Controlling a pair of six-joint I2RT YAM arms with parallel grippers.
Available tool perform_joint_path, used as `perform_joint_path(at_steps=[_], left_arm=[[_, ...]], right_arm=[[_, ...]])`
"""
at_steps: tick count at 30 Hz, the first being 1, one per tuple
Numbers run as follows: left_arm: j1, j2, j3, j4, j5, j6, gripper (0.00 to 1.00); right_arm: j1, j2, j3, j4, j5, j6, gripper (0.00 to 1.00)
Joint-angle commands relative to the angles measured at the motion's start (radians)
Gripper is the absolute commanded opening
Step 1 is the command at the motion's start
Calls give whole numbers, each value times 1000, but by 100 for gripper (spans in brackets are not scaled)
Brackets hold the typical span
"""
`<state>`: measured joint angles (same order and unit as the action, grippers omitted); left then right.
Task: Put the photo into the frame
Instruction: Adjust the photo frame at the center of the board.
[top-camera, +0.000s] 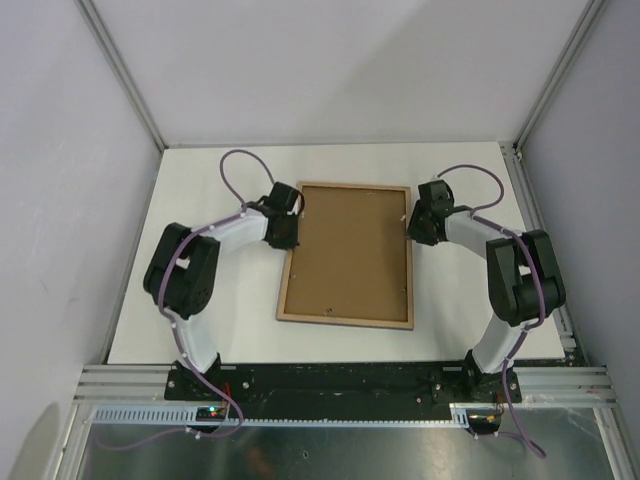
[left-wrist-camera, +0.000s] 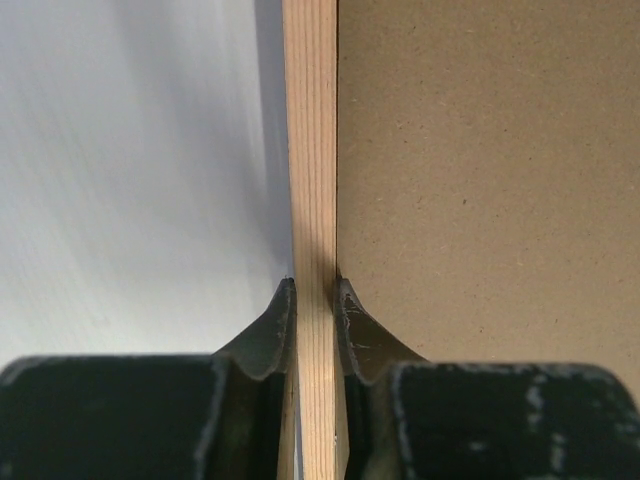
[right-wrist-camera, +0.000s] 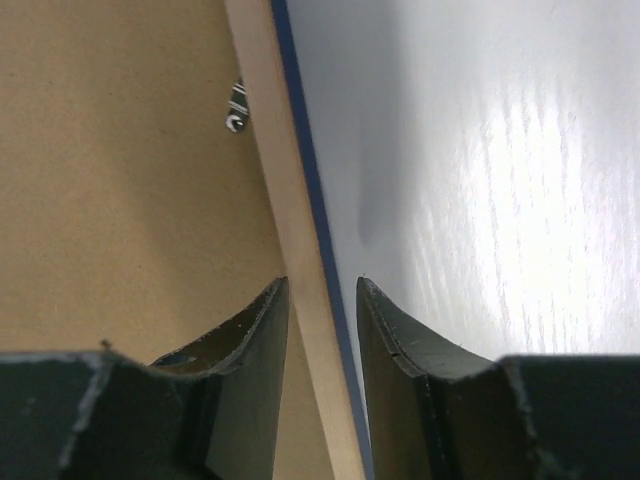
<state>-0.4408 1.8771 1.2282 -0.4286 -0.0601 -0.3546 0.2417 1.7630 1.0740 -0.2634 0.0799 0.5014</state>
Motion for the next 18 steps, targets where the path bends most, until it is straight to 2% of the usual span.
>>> perform_joint_path(at_steps=[1, 2, 5, 9, 18], left_arm=[[-58, -139, -126, -25, -21, -99, 0], [-64, -162, -149, -24, -20, -108, 0], [-75, -240, -214, -24, -15, -122, 0], [-81, -308, -267, -23, 3, -129, 0], [-87, -351, -303, -22, 0, -148, 0]], right_arm=[[37, -112, -45, -35, 11, -30, 38], [42, -135, -57, -37, 16, -32, 39], [56, -173, -68, -18, 32, -46, 50], [63, -144, -55, 26, 47, -54, 60], [83, -52, -11, -10, 108, -27, 61]])
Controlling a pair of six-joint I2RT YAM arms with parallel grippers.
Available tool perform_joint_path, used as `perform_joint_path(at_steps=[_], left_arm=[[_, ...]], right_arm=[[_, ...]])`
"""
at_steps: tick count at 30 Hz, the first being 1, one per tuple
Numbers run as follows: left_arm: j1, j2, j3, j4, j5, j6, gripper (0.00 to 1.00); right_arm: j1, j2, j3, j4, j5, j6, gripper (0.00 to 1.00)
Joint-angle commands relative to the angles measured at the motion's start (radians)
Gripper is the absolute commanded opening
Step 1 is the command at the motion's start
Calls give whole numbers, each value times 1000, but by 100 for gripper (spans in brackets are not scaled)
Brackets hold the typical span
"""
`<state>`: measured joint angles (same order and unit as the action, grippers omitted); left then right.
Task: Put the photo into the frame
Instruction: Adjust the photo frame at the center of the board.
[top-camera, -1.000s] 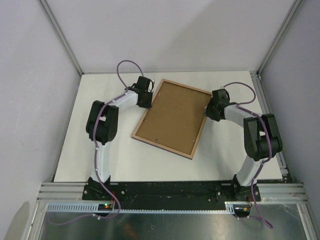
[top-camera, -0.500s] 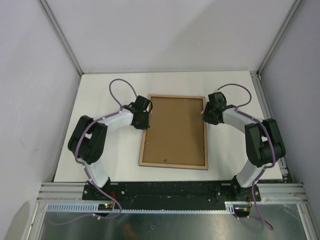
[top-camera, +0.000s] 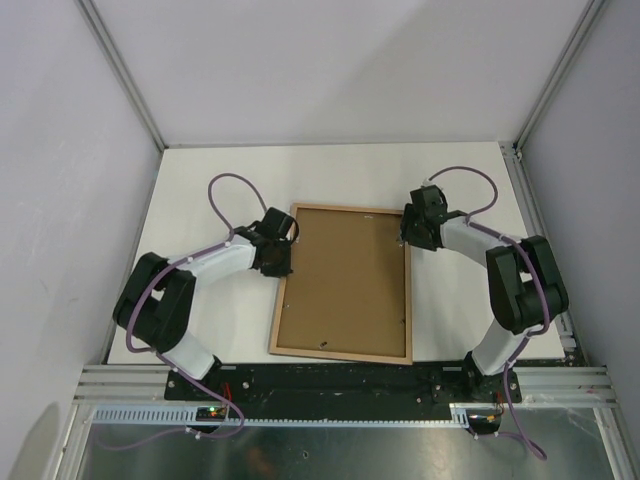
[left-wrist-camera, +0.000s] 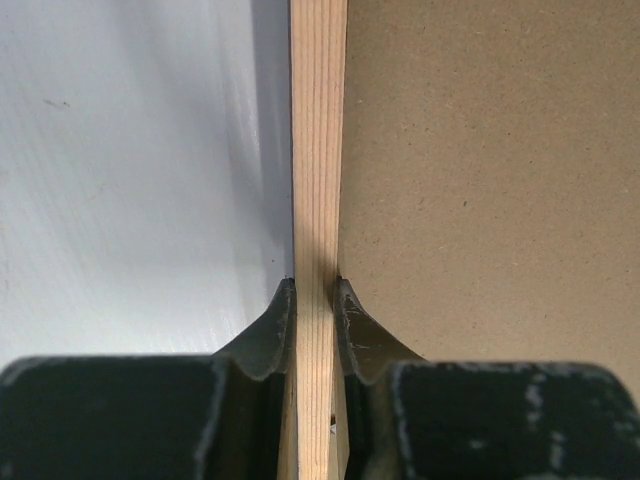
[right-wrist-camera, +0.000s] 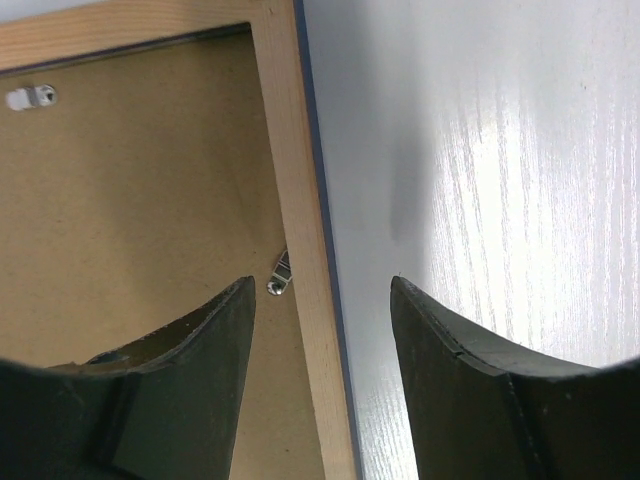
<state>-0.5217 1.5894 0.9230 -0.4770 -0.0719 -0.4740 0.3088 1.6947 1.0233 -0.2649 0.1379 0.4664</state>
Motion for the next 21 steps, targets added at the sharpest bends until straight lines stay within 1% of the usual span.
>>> perform_joint_path(at_steps=[1, 14, 17, 21], left_arm=[[-7, -65, 2, 26, 11, -29, 0], [-19, -55, -6, 38, 7, -44, 0], [-21, -49, -4, 39, 6, -44, 0], [-24, -46, -4, 41, 5, -47, 0]], right_arm=[[19, 19, 40, -11, 53, 10, 61], [31, 69, 46, 25, 93, 29, 61], [34, 83, 48, 22, 102, 30, 59], [44, 87, 49, -1, 121, 29, 53]])
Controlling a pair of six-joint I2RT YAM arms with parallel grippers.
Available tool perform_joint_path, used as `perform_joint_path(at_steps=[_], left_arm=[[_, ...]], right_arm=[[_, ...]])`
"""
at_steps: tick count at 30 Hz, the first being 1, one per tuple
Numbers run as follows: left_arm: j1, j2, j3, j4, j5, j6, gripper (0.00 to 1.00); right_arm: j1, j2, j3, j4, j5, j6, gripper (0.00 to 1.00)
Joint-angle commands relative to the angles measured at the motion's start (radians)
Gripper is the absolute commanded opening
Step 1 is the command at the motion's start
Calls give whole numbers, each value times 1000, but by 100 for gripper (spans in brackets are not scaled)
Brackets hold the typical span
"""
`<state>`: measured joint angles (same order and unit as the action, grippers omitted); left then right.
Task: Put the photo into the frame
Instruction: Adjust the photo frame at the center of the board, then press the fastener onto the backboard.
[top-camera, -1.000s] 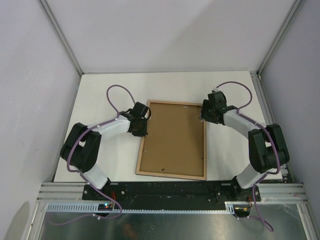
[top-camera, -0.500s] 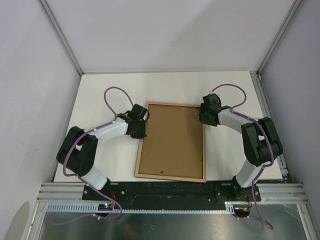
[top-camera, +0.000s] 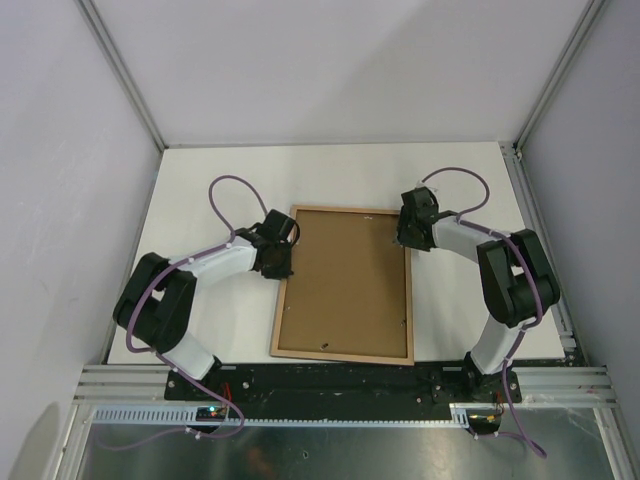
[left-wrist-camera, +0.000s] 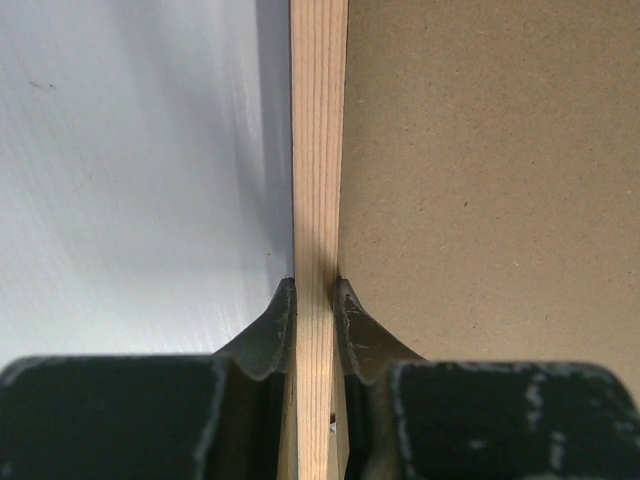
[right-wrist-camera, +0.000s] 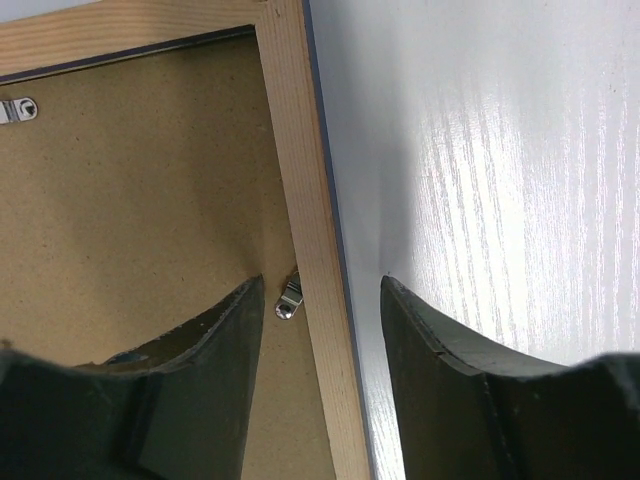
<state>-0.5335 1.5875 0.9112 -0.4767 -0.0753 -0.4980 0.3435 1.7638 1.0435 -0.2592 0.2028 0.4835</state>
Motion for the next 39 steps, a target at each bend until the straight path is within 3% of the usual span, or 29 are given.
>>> perform_joint_path(at_steps=[1, 6, 14, 19, 22, 27, 29, 34, 39], left_arm=[[-13, -42, 8, 41, 8, -24, 0], [-14, -38, 8, 43, 7, -32, 0], [-16, -38, 5, 50, 0, -49, 0], [-16, -37, 7, 51, -2, -50, 2], [-15, -46, 19, 49, -10, -42, 10], [-11, -53, 67, 47, -22, -19, 41], [-7, -48, 90, 46, -23, -9, 48], [10, -7, 169, 45, -52, 22, 61], [54, 104, 279, 40, -109, 96, 66]], right_arm=[[11, 17, 29, -12, 59, 11, 52], [18, 7, 27, -33, 56, 8, 41], [22, 18, 26, -37, 45, 9, 9], [17, 17, 26, -36, 34, 4, 2], [13, 16, 26, -33, 30, 0, 0], [7, 15, 26, -29, 21, -5, 0], [5, 17, 26, -27, 17, -6, 0], [3, 20, 26, -22, 8, -8, 0], [1, 20, 26, -19, 1, -11, 0]])
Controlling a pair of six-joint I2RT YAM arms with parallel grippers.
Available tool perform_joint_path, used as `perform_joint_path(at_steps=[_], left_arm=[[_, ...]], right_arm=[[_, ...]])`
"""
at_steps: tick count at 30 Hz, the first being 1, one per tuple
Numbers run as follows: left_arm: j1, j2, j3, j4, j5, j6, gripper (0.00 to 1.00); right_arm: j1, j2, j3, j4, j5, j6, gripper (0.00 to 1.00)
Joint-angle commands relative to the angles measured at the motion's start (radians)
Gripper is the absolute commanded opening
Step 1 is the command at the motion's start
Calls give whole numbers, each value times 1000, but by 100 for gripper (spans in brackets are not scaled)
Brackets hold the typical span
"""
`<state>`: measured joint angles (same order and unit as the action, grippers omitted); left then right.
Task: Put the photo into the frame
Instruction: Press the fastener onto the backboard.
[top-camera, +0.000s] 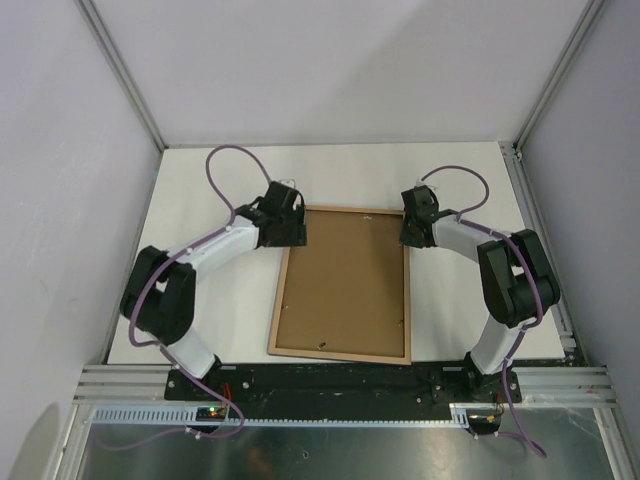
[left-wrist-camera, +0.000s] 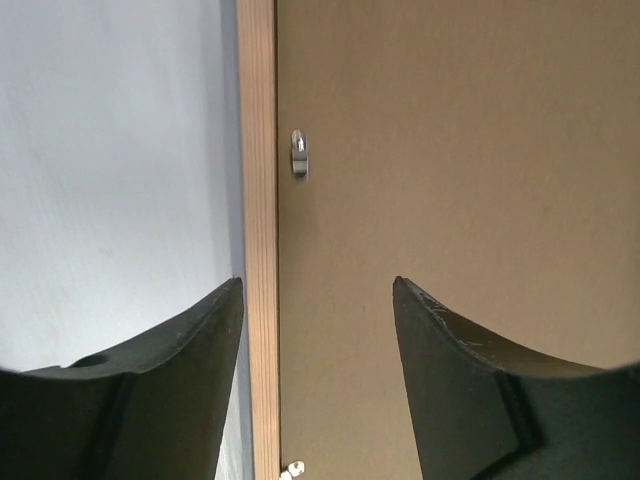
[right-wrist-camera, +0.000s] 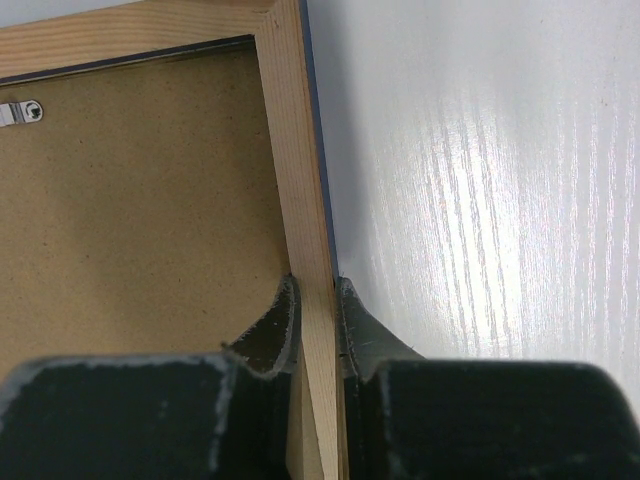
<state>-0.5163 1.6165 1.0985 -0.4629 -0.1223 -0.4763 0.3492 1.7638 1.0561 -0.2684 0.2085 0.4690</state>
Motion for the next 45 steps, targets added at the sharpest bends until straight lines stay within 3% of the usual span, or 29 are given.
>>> perform_joint_path(at_steps=[1, 11, 24, 35, 41, 45], left_arm=[[45, 99, 119, 24, -57, 91, 66], [93, 285, 258, 11, -7, 178, 66], [105, 342, 270, 10, 38, 199, 59], [113, 342, 249, 10, 25, 228, 32], [116, 341, 241, 5, 37, 254, 27], [119, 353, 249, -1, 24, 255, 13]], right_arm=[[-5, 19, 14, -10, -4, 3, 0], [-14, 16, 13, -12, -19, -1, 0], [-19, 22, 14, -5, -35, 0, 0], [-25, 23, 14, -8, -37, -2, 0], [-28, 25, 14, -5, -43, -1, 0], [-27, 24, 13, -5, -45, -2, 0]])
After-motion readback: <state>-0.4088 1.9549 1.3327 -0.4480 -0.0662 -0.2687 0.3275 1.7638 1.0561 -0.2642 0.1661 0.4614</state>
